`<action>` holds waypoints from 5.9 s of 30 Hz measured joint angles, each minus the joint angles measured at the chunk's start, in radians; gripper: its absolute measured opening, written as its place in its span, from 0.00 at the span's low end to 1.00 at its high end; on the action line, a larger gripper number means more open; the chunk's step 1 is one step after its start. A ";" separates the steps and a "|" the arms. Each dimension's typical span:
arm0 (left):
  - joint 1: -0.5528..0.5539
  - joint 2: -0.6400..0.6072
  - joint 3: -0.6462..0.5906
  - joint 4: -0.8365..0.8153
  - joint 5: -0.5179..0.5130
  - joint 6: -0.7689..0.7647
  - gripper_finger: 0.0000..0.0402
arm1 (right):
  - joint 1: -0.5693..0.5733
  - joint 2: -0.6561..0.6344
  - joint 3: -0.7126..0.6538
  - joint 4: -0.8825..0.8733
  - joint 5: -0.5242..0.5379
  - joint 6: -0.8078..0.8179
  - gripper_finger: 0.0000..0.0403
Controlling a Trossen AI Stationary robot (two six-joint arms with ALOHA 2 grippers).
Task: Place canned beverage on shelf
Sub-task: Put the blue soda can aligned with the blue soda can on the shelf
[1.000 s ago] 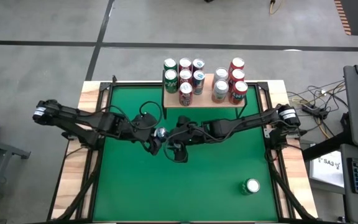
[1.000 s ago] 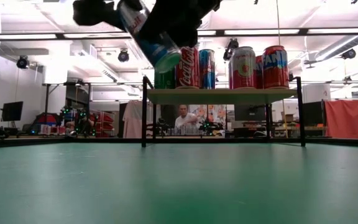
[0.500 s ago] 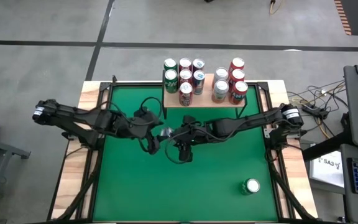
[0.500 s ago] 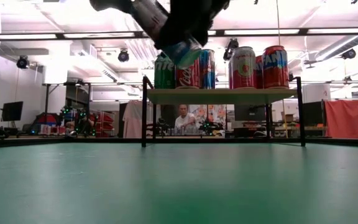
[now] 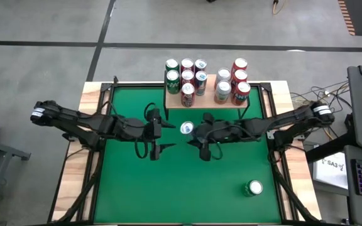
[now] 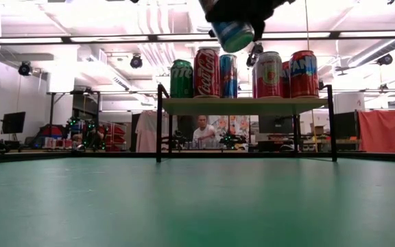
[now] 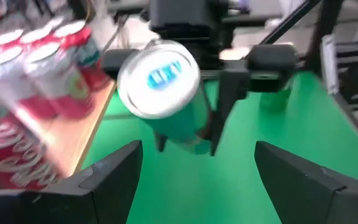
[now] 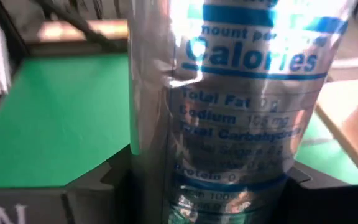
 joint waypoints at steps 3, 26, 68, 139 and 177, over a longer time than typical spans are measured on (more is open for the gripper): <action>0.000 -0.006 -0.084 0.183 0.010 0.029 0.73 | 0.007 -0.059 -0.120 0.192 0.000 -0.029 0.52; 0.041 0.145 -0.292 0.898 0.069 0.068 0.73 | 0.029 -0.034 -0.250 0.584 -0.001 -0.213 0.52; 0.045 0.146 -0.303 0.778 -0.051 0.147 0.48 | 0.031 -0.216 -0.248 0.354 0.009 -0.071 0.81; 0.118 -0.137 -0.405 0.712 -0.014 0.338 0.69 | -0.226 -0.004 0.508 -0.633 -0.135 -0.372 0.56; 0.391 -0.324 -0.494 0.714 0.168 0.366 0.68 | -0.542 -0.097 0.204 -0.345 -0.403 -0.544 0.56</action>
